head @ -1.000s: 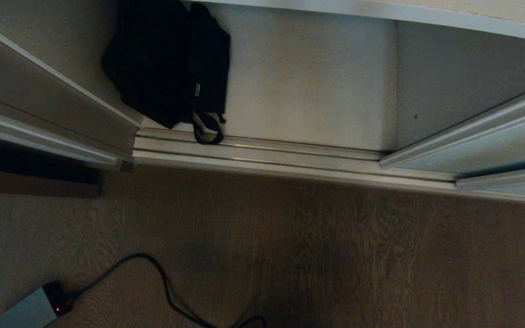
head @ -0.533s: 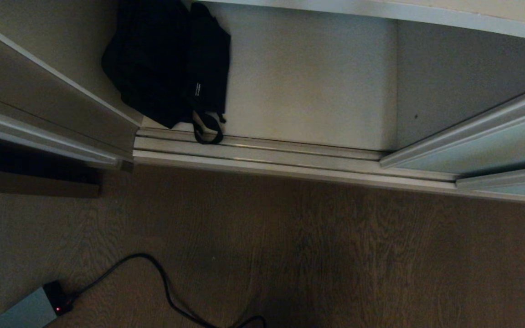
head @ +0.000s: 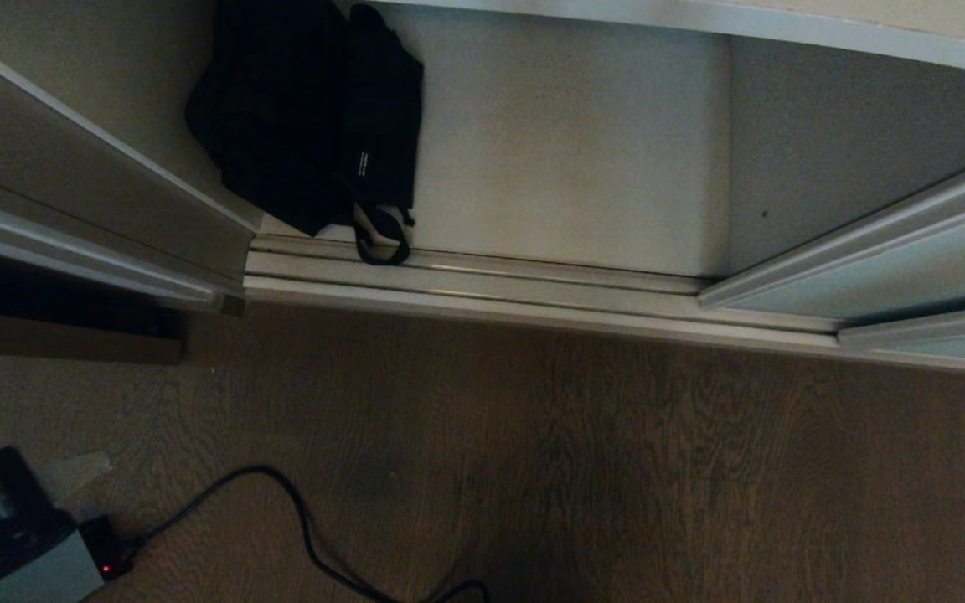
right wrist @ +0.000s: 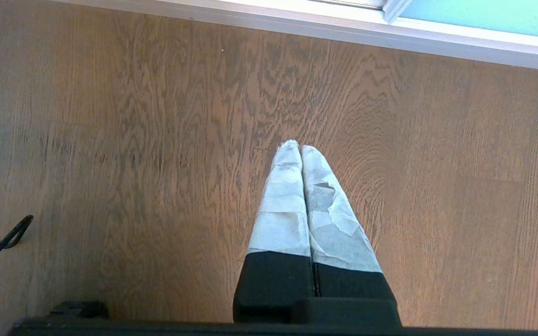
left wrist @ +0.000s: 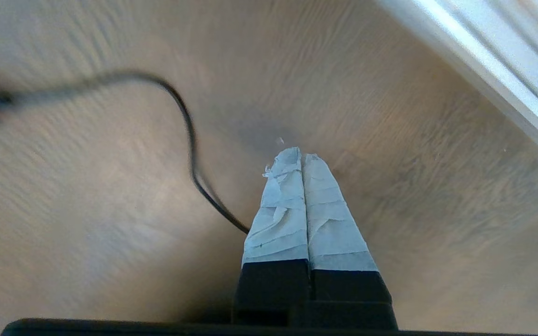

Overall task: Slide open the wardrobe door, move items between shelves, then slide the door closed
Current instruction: Place the basket on the higher shelf

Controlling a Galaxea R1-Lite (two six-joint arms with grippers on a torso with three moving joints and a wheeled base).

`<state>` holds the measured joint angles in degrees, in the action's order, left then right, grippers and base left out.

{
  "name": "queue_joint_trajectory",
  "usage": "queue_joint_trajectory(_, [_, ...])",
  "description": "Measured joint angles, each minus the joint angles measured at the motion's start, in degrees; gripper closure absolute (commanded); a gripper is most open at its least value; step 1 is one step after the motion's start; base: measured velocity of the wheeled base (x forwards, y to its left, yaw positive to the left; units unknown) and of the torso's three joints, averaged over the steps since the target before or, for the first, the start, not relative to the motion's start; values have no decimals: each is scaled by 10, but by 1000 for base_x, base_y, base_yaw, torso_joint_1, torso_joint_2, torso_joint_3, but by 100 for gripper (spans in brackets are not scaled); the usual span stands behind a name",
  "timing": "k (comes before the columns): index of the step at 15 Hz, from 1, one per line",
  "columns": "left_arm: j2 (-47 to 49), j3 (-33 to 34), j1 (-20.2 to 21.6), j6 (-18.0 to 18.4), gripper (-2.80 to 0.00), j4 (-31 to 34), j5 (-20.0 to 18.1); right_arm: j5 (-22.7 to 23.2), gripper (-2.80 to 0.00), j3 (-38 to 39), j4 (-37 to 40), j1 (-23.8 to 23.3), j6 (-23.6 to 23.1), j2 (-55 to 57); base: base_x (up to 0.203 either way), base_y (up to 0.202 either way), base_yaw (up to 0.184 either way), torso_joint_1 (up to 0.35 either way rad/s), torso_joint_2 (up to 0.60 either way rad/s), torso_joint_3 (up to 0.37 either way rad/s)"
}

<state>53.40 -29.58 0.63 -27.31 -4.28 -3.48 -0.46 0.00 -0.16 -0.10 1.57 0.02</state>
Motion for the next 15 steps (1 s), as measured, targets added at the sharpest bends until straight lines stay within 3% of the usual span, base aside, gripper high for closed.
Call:
queue_joint_trajectory(4, [184, -54, -8, -66, 0, -80, -23, 0, 0, 0, 0, 0, 0, 0, 0, 0, 0, 0, 0, 0])
queue_joint_trajectory(7, [290, -136, -14, -85, 0, -140, -27, 0, 0, 0, 0, 0, 0, 0, 0, 0, 0, 0, 0, 0])
queue_joint_trajectory(8, [322, -166, -15, -87, -280, -159, -27, 0, 0, 0, 0, 0, 0, 0, 0, 0, 0, 0, 0, 0])
queue_joint_trajectory(15, [454, -308, -29, -96, -280, -277, -25, 0, 0, 0, 0, 0, 0, 0, 0, 0, 0, 0, 0, 0])
